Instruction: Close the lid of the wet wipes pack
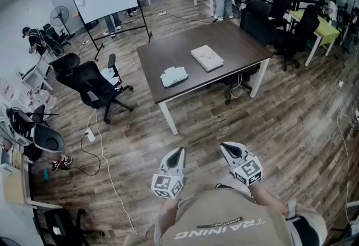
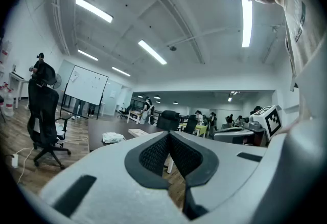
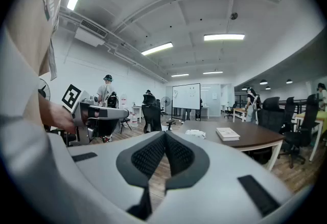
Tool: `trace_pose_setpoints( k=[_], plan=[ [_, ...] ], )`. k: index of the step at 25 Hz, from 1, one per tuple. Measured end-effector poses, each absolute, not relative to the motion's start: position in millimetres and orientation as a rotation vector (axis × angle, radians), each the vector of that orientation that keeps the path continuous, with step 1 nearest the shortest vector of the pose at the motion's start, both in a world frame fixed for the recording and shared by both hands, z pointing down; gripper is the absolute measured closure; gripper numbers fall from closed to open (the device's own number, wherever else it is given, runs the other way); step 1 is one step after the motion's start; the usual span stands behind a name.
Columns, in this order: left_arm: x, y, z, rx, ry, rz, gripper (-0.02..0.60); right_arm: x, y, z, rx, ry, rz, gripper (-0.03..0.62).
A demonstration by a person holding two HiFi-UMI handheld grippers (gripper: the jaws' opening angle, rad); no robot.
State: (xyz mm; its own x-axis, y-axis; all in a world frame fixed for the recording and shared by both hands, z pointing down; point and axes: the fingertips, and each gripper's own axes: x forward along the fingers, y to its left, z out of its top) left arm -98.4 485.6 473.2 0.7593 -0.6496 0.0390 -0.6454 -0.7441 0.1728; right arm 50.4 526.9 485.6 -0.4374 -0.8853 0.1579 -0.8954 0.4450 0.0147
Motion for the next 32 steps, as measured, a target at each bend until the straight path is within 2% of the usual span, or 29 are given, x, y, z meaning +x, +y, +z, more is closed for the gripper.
trace_pose_setpoints(
  k=[12,21,28,32],
  plan=[
    [-124,512,504,2.749,-0.969,0.017,0.571,23,555,487,1.656,-2.516,0.115,0.580],
    [-119,506,544,2.651,-0.991,0.038,0.571,19,557,537,1.548,-2.461,0.309,0.580],
    [-99,453,543,2.634,-1.026,0.104,0.571,38,488,539,1.488,-2.542,0.314,0.580],
    [-65,415,531,2.698,-1.002,0.173,0.571,59,443,535,1.489,-2.589,0.303,0.580]
  ],
)
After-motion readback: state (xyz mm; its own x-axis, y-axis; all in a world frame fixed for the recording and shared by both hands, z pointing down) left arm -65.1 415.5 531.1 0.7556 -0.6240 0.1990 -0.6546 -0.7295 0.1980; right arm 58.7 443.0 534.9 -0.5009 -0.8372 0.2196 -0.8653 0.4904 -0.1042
